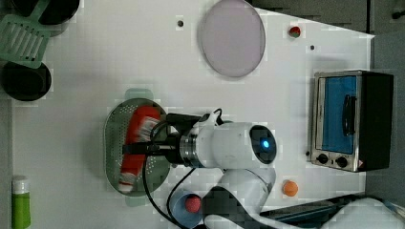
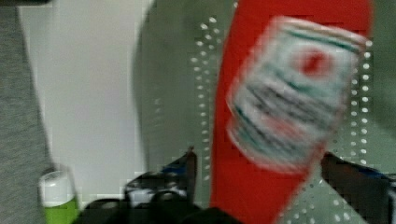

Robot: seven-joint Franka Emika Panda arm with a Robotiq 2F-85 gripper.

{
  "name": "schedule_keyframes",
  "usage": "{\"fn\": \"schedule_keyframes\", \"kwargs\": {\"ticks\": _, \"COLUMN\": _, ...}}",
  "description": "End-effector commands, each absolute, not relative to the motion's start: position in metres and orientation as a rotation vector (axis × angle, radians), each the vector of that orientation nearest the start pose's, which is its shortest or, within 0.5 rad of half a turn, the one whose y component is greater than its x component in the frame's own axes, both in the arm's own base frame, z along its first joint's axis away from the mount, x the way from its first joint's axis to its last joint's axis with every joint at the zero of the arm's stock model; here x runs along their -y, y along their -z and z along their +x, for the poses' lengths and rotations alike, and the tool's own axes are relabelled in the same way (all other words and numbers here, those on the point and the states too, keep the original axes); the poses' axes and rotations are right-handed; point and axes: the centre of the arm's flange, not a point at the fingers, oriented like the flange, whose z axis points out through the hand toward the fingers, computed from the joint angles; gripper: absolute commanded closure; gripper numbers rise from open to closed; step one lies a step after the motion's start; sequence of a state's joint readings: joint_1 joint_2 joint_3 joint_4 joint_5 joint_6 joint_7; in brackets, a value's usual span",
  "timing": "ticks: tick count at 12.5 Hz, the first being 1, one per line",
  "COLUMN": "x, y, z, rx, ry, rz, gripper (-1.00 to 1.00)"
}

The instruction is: Pick Ketchup from the table and place it in strainer.

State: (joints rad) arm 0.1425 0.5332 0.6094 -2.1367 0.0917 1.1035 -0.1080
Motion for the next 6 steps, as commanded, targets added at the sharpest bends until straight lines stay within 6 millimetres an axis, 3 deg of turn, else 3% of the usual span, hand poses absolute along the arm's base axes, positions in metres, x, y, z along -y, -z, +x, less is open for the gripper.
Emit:
{"fn": "schedule_keyframes", "kwargs": {"ticks": 1, "x": -0.402, "y": -0.258, "z": 0.456, "rx": -0.232, "ry": -0.075, "rz": -2.765, "gripper": -1.0}}
{"fn": "schedule_keyframes", "kwargs": {"ticks": 4, "x": -0.4, "y": -0.326, "z": 0.46, "rx": -0.381, "ry": -0.03, "rz": -2.782, "gripper": -1.0}}
{"fn": "schedule_keyframes", "kwargs": {"ticks": 6, "x": -0.381, "y": -0.378, "z": 0.461, "rx": -0.41, "ry": -0.028, "rz": -2.863, "gripper": -1.0}}
